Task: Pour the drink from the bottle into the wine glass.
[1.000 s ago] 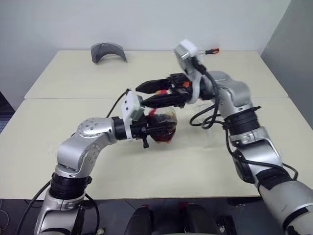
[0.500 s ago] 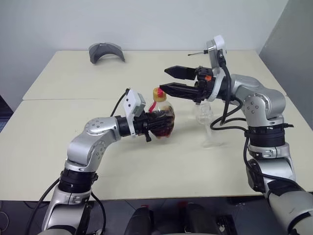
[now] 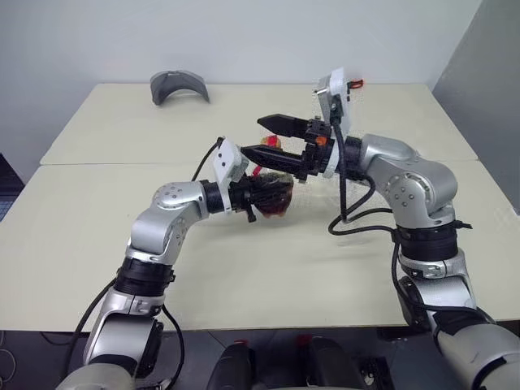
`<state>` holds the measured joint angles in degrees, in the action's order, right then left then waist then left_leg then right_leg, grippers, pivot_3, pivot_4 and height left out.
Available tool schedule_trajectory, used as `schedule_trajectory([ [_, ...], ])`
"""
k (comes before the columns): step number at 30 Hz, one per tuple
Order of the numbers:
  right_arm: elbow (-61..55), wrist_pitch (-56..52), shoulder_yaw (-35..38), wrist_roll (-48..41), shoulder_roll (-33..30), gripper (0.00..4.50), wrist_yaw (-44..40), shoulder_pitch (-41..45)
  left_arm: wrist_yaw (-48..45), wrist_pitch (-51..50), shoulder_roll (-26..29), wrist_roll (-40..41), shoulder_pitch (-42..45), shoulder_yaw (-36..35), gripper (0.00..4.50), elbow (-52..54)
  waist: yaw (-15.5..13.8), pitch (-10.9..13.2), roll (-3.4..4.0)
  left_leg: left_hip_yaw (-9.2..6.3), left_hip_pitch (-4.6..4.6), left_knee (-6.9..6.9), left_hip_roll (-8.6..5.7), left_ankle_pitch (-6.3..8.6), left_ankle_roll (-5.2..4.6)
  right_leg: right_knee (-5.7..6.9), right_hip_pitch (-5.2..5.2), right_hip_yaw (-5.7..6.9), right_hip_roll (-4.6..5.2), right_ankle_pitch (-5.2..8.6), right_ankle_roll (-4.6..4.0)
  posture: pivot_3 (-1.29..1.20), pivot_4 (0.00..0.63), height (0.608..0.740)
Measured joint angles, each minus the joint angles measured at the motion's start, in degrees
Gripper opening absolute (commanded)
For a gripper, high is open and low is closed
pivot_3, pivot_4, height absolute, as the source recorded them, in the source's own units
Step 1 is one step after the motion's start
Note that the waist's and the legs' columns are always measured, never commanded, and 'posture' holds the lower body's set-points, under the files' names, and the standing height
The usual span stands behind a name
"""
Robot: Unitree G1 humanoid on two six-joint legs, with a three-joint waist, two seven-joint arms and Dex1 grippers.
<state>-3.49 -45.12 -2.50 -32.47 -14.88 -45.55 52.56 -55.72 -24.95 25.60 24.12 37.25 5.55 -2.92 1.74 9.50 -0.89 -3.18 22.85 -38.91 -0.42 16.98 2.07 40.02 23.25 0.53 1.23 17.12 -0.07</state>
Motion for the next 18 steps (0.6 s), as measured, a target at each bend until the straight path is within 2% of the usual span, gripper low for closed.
schedule_trajectory([
  [4, 1.0, 0.9, 0.0, 0.4, -0.2, 4.50, 0.5, -0.1, -0.1, 0.7, 0.0, -0.3, 0.3, 0.0, 0.90, -0.9, 0.0, 0.0, 0.00, 0.02, 0.01, 0.00, 0.01, -0.01, 0.03, -0.03, 0.00, -0.01, 0.00, 0.00, 0.00, 0.00, 0.150, 0.740],
  [5, 1.1, 0.9, 0.0, 0.4, -0.2, 4.33, 0.6, -0.1, -0.1, 0.7, 0.0, -0.4, 0.3, 0.0, 0.90, -1.1, 0.1, 0.0, 0.00, 0.02, 0.01, 0.00, 0.01, -0.01, 0.03, -0.03, 0.00, -0.01, 0.00, 0.00, 0.00, 0.00, 0.150, 0.740],
  [7, 1.7, 1.1, 0.0, 0.5, -0.2, 3.91, 0.6, -0.1, -0.1, 0.7, 0.0, -0.4, 0.3, 0.0, 0.90, -1.1, 0.1, 0.0, 0.00, 0.01, 0.01, 0.00, 0.01, -0.01, 0.01, -0.02, 0.00, 0.00, 0.00, 0.00, 0.00, 0.00, 0.150, 0.740],
  [14, 3.7, 1.1, 0.1, 0.1, 0.3, 1.39, 1.0, 0.5, 0.0, 0.7, 0.0, -0.4, 0.2, 0.0, 0.89, -1.1, 0.1, 0.0, 0.00, 0.01, 0.00, 0.00, 0.01, -0.01, 0.02, -0.01, 0.00, 0.00, 0.00, 0.00, 0.00, 0.00, 0.150, 0.740],
  [15, 3.8, 1.1, 0.1, 0.1, 0.3, 1.25, 0.9, 0.5, 0.0, 0.7, 0.0, -0.4, 0.2, 0.0, 0.88, -1.1, 0.0, 0.0, 0.00, 0.01, 0.01, 0.00, 0.01, -0.01, 0.02, -0.01, 0.00, 0.00, 0.00, 0.00, 0.00, 0.00, 0.150, 0.740],
  [18, 3.9, 1.1, 0.1, 0.1, 0.2, 1.25, 0.6, 0.5, 0.0, 0.7, 0.0, -0.5, 0.2, 0.0, 0.88, -1.1, 0.0, 0.0, 0.00, 0.01, 0.01, 0.00, 0.01, -0.01, 0.01, -0.01, 0.00, -0.01, 0.00, 0.00, 0.00, 0.00, 0.150, 0.740],
])
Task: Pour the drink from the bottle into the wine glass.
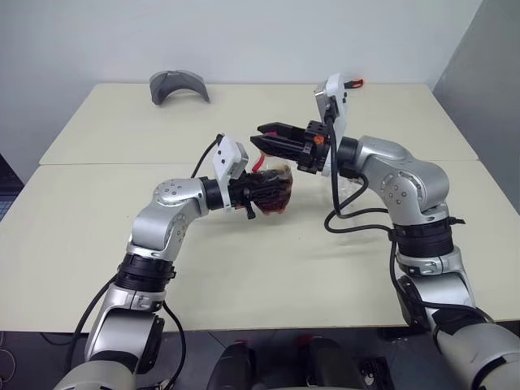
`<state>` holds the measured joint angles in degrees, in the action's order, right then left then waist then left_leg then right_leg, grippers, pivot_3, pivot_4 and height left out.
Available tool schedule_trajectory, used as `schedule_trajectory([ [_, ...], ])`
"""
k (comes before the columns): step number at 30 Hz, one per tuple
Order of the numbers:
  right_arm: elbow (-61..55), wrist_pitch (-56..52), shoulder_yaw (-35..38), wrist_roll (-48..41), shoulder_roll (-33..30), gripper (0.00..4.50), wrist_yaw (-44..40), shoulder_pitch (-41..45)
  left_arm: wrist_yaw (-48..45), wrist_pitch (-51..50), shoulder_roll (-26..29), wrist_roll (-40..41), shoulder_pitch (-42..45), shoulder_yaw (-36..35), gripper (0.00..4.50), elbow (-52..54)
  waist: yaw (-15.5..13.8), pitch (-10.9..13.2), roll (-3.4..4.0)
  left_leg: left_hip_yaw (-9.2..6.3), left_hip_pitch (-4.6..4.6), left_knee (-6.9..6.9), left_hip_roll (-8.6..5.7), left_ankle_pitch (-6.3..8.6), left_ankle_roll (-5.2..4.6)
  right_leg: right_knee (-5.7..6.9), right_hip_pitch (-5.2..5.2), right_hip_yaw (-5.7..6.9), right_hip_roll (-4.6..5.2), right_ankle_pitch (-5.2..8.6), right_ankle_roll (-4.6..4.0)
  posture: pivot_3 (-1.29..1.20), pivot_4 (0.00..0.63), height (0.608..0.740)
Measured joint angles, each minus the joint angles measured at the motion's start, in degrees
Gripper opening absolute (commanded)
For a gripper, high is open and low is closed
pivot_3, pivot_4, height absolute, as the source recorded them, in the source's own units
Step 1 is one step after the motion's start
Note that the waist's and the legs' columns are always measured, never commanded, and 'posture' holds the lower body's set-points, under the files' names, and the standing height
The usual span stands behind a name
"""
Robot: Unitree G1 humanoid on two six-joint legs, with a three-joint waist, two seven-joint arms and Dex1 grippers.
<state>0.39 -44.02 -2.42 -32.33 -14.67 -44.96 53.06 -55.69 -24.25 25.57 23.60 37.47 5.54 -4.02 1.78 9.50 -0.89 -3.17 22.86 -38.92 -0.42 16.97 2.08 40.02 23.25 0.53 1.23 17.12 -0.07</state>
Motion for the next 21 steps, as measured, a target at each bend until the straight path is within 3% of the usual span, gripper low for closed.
schedule_trajectory([
  [6, 0.0, 1.2, -1.2, 0.2, -1.5, 1.25, -3.1, 0.0, 0.0, -0.3, 0.2, 0.1, -1.3, 0.0, 0.87, 1.9, 0.1, 0.0, 0.00, 0.02, -0.01, 0.00, 0.00, 0.00, 0.00, -0.01, 0.00, -0.02, 0.00, 0.00, 0.00, 0.00, 0.150, 0.740],
  [13, -0.1, 2.3, -3.7, -4.6, -5.2, 1.25, -21.2, 0.3, 0.0, -9.7, 5.2, 8.0, -11.4, -1.7, 0.87, 21.2, 0.0, 0.0, 0.01, -0.02, -0.01, 0.01, 0.02, 0.05, -0.10, -0.02, -0.02, -0.01, 0.00, 0.00, 0.00, 0.00, 0.150, 0.740],
  [17, 3.2, 8.2, -7.0, -4.2, -6.4, 1.25, -34.1, 4.2, 2.7, -17.5, 7.4, 15.2, -14.9, -4.2, 0.86, 31.4, 0.1, 0.0, 0.01, -0.06, -0.11, -0.01, 0.02, 0.06, -0.12, 0.00, -0.10, 0.02, -0.02, 0.00, 0.00, 0.00, 0.150, 0.740],
  [21, 10.3, 13.3, -9.3, -2.5, -4.6, 1.25, -40.0, 6.9, 4.5, -20.4, 9.2, 16.8, -16.3, -5.6, 0.85, 33.8, 0.1, 0.0, 0.01, -0.05, -0.13, 0.00, 0.04, 0.05, -0.11, 0.01, -0.11, 0.02, -0.04, 0.00, 0.00, 0.00, 0.150, 0.740],
])
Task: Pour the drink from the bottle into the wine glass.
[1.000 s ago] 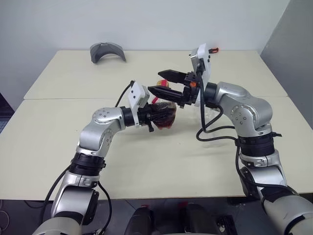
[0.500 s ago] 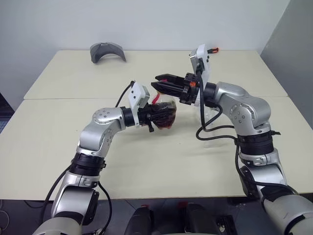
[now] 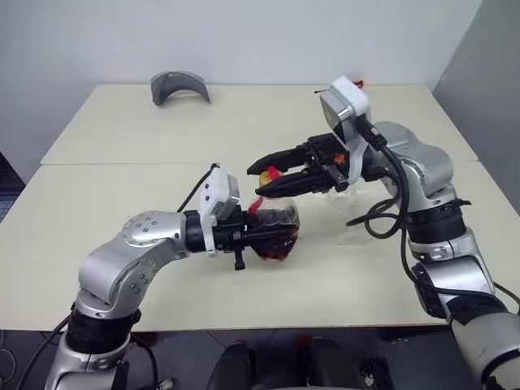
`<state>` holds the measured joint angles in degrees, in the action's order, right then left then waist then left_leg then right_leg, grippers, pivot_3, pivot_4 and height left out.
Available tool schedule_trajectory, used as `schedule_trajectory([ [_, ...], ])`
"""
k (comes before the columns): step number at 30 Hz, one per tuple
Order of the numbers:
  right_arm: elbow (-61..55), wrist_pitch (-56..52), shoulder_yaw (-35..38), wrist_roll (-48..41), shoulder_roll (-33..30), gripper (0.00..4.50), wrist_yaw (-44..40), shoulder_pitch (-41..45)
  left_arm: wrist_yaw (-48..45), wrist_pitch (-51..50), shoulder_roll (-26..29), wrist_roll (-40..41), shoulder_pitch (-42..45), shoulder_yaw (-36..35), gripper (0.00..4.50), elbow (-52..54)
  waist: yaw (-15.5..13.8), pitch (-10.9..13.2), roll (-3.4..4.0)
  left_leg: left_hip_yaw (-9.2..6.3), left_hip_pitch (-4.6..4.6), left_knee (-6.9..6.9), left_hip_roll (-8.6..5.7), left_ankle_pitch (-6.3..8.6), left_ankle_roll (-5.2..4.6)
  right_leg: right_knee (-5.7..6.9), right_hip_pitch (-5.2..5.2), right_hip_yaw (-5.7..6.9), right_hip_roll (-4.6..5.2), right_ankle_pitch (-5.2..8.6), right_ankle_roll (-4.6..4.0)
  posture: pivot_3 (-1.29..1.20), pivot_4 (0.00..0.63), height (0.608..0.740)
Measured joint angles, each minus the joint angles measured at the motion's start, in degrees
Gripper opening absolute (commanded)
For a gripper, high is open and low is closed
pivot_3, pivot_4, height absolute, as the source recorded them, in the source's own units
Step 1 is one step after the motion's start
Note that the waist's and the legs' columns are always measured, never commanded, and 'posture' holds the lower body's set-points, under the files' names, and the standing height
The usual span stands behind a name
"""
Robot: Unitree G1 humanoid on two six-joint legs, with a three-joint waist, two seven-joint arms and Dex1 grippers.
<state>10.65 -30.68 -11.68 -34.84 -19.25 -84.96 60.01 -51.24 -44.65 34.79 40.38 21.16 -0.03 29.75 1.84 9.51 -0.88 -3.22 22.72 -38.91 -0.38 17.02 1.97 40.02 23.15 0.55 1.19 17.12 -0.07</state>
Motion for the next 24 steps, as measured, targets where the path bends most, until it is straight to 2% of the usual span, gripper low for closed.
schedule_trajectory([
  [1, 1.5, 1.0, -0.2, 0.3, 0.4, 1.25, -0.3, 0.5, 0.5, -0.1, 0.1, 0.0, -0.1, -0.3, 0.85, -0.1, 0.0, 0.0, 0.00, 0.00, 0.00, 0.00, 0.00, -0.01, 0.02, 0.00, 0.01, 0.00, 0.00, 0.00, 0.00, 0.00, 0.150, 0.740],
  [4, 5.6, 1.3, -0.5, 1.5, 0.8, 2.26, -0.6, 2.6, 1.9, -0.2, -0.7, 0.1, 0.0, -0.6, 0.84, -0.7, -0.1, 0.0, 0.00, 0.01, 0.06, -0.02, -0.02, -0.05, 0.09, -0.04, 0.02, -0.01, 0.03, 0.00, -0.01, 0.00, 0.150, 0.740],
  [10, 3.8, -6.5, -0.9, 1.3, -2.4, 4.34, 0.1, 2.2, 2.1, -0.2, -1.9, 2.3, -0.1, -0.2, 0.82, 1.4, -0.4, 0.0, -0.02, -0.01, 0.13, -0.05, -0.05, -0.11, 0.21, -0.08, 0.03, 0.01, 0.09, 0.00, -0.01, 0.00, 0.150, 0.740],
  [11, 3.2, -7.2, -0.4, 1.3, -3.1, 4.50, 0.6, 1.7, 2.1, -0.1, -1.9, 2.4, -0.3, -0.2, 0.82, 1.7, -0.4, 0.0, -0.01, 0.00, 0.12, -0.05, -0.05, -0.11, 0.20, -0.06, 0.03, -0.01, 0.09, 0.00, -0.01, 0.00, 0.150, 0.740],
  [14, -0.5, -10.0, 2.2, 0.2, -4.9, 4.50, 4.3, -0.5, 2.3, 0.7, -2.3, 2.0, 0.5, 0.0, 0.82, 0.7, -0.3, 0.0, -0.01, -0.02, 0.10, -0.03, -0.04, -0.03, 0.05, -0.01, 0.03, 0.01, 0.07, 0.00, -0.01, 0.00, 0.150, 0.740],
  [20, -10.8, -17.1, 10.1, -3.4, -6.5, 4.50, 16.7, -5.7, 2.3, 5.6, -2.6, -2.8, 3.5, 1.0, 0.82, -7.6, -0.2, 0.0, -0.01, 0.04, 0.11, -0.01, -0.04, -0.03, 0.06, -0.04, 0.06, -0.02, 0.06, 0.00, -0.01, 0.00, 0.150, 0.740],
  [24, -18.7, -19.5, 14.2, -6.3, -2.9, 4.50, 27.5, -9.5, 2.5, 10.6, -6.0, -7.4, 7.7, 2.5, 0.82, -15.3, -0.3, 0.0, -0.01, 0.02, 0.12, -0.03, -0.04, -0.03, 0.06, 0.00, 0.06, 0.01, 0.06, -0.01, -0.01, 0.00, 0.150, 0.740],
])
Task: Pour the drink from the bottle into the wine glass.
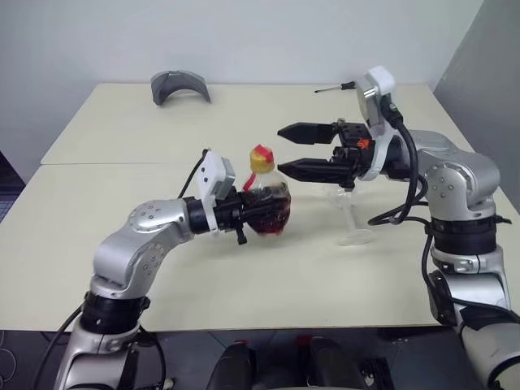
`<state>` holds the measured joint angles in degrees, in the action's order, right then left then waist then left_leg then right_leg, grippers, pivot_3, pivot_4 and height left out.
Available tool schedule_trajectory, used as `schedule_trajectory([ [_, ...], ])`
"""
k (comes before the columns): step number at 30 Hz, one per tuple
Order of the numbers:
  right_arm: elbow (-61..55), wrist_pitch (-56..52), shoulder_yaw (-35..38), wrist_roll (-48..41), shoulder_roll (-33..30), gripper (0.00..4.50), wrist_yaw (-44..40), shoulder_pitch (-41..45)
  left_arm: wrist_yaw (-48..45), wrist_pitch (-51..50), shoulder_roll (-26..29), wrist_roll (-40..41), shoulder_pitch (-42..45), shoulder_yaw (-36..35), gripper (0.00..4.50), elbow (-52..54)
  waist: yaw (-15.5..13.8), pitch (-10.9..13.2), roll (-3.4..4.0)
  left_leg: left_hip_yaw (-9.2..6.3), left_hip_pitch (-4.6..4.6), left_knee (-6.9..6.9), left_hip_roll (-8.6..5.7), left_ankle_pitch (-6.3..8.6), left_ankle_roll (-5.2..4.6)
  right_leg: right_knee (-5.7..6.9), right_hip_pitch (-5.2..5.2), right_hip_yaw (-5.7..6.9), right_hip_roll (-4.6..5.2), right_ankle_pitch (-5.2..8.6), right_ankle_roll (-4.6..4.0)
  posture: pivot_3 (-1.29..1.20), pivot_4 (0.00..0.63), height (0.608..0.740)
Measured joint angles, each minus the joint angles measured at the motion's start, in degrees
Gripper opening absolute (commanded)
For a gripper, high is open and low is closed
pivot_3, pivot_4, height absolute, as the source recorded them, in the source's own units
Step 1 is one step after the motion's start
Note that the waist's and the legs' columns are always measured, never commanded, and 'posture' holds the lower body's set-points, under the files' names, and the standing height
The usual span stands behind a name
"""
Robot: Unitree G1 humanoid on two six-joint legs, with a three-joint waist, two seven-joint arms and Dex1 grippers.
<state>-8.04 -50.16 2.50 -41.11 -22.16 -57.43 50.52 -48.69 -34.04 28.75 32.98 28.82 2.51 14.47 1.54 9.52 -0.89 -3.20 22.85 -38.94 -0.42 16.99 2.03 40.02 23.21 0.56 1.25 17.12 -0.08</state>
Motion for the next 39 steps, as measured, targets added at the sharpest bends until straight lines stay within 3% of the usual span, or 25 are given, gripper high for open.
schedule_trajectory([
  [3, -3.9, 1.2, -0.9, 0.7, 1.4, 4.50, 5.1, -0.8, 0.2, 3.7, -2.5, -2.5, 3.5, 1.3, 0.82, -4.2, 0.0, 0.0, 0.00, 0.02, 0.00, 0.00, -0.01, 0.00, 0.00, -0.01, 0.00, -0.01, 0.00, 0.00, 0.00, 0.00, 0.150, 0.740],
  [13, -4.3, 6.4, -6.5, 6.4, 4.8, 4.50, 12.5, -0.7, -3.2, 8.5, -3.2, -6.1, 5.0, 2.1, 0.81, -10.6, 0.3, 0.0, 0.00, 0.03, -0.01, 0.01, 0.00, -0.04, 0.07, -0.01, 0.01, -0.03, -0.02, 0.00, 0.00, 0.00, 0.150, 0.740],
  [26, 5.5, 11.9, -7.7, 13.4, 6.4, 4.50, 15.8, 2.7, -3.4, 8.8, -3.9, -6.8, 5.1, 2.3, 0.81, -10.8, 0.3, 0.0, 0.00, 0.03, -0.01, 0.01, 0.00, -0.04, 0.07, -0.01, 0.01, -0.03, -0.02, 0.00, 0.00, 0.00, 0.150, 0.740],
  [39, 6.3, 10.8, -7.6, 11.9, 3.5, 4.50, 14.9, 3.3, -2.6, 8.3, -4.0, -7.3, 5.1, 2.3, 0.81, -11.2, 0.2, 0.0, 0.00, 0.03, 0.00, 0.01, 0.00, -0.03, 0.04, -0.01, 0.01, -0.03, -0.02, 0.00, 0.00, 0.00, 0.150, 0.740],
])
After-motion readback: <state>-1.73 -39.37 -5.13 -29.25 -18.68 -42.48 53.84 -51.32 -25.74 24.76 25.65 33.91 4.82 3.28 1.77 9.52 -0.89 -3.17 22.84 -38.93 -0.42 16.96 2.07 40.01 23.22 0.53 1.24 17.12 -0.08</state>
